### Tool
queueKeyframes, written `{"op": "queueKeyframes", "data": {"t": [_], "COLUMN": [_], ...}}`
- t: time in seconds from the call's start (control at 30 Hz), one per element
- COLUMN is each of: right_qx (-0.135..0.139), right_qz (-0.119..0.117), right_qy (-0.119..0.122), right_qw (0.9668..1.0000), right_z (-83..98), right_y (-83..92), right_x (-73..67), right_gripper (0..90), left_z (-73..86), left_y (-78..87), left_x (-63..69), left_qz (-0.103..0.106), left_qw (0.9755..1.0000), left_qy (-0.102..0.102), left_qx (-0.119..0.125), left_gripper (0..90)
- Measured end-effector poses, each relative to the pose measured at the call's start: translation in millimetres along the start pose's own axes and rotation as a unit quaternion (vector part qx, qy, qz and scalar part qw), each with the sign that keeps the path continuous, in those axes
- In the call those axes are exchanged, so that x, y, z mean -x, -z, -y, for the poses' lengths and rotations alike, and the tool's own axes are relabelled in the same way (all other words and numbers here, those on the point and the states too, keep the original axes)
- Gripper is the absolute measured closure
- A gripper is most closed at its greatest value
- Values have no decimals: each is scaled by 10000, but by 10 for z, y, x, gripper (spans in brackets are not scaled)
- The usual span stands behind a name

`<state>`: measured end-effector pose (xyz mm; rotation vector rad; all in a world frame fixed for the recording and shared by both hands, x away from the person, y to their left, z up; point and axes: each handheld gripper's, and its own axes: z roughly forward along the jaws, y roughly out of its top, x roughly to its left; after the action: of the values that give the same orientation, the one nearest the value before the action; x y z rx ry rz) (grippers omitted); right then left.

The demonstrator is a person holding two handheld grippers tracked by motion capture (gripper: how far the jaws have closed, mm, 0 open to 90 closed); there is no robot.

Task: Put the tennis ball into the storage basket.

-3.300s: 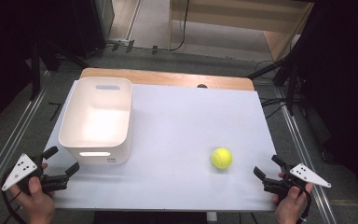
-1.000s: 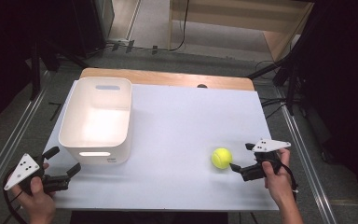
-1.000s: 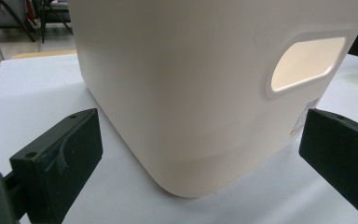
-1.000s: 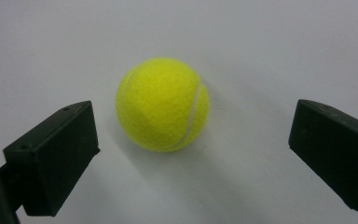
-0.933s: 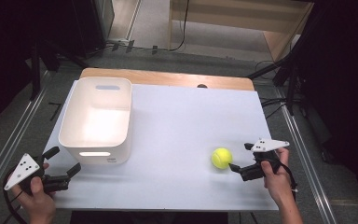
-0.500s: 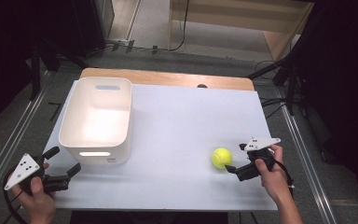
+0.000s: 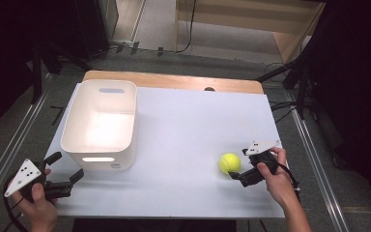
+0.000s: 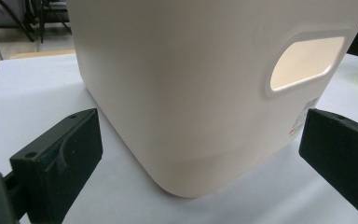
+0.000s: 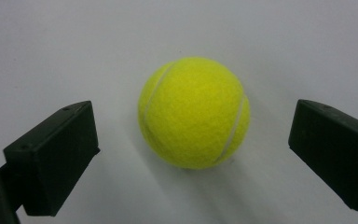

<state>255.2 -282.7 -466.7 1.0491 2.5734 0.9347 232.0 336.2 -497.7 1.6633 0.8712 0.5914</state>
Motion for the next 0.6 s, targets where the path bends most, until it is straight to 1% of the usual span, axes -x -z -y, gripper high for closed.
{"op": "queueKeyframes", "data": {"t": [0.1,0.13,0.3,0.6], "right_qx": [-9,-18,-108,-260], "right_qz": [-21,9,-72,-131], "right_qy": [16,31,48,47], "right_qw": [10000,10000,9999,9996], "right_z": [-5,-8,-25,-46], "right_y": [-13,-19,-63,-165], "right_x": [2,5,-2,9], "right_gripper": [0,0,0,1], "left_z": [0,0,0,0], "left_y": [0,-1,-1,-1], "left_x": [0,1,1,0], "left_qz": [-1,-2,0,-2], "left_qw": [10000,10000,10000,10000], "left_qy": [1,0,4,3], "left_qx": [-1,2,3,2], "left_gripper": [0,0,0,0]}}
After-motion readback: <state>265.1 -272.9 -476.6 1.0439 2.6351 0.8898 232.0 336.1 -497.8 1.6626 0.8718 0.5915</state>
